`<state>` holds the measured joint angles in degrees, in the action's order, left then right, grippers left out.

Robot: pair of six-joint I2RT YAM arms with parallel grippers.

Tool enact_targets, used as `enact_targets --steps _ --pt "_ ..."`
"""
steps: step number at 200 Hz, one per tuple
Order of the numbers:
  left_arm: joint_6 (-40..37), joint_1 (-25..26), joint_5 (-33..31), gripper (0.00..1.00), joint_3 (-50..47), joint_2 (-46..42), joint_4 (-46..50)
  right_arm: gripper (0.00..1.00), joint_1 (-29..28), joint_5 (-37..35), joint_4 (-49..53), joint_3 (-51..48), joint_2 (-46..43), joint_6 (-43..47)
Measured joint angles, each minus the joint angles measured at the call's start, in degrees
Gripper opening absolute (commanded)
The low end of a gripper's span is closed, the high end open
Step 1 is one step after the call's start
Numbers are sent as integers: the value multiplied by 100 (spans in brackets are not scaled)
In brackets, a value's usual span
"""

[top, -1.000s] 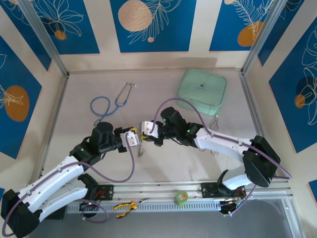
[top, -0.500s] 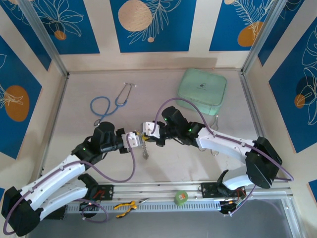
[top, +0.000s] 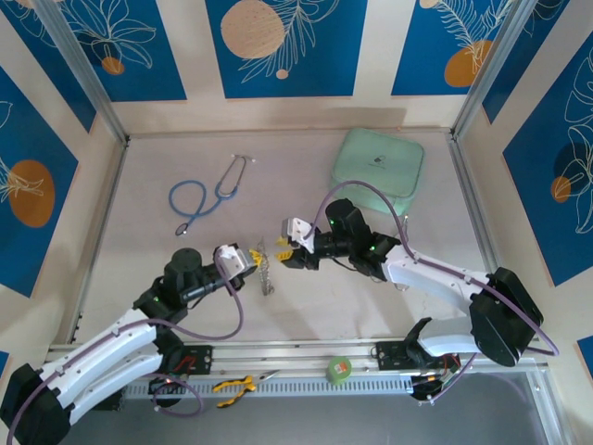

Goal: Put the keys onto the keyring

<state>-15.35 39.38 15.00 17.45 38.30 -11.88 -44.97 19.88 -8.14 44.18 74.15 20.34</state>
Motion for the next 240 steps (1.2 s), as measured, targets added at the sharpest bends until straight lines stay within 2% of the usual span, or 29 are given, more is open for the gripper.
enact_targets --steps 76,153,194,207,224,240 --pt "459 0 -44 0 -61 -144 -275 37 -229 -107 -197 2 382 -313" --pt "503 0 -42 0 -72 -140 -278 28 -271 -365 -479 7 457 -463" --pt "612 2 -42 0 -72 -61 -385 30 -293 -398 -505 9 542 -463" --pt "658 0 -42 0 -72 -46 -420 25 -313 -404 -514 26 575 -461" --pt "741 0 -42 0 -72 -22 -476 12 -334 -446 -527 68 595 -463" --pt "787 0 -42 0 -76 -24 -505 5 -339 -503 -560 74 595 -479"
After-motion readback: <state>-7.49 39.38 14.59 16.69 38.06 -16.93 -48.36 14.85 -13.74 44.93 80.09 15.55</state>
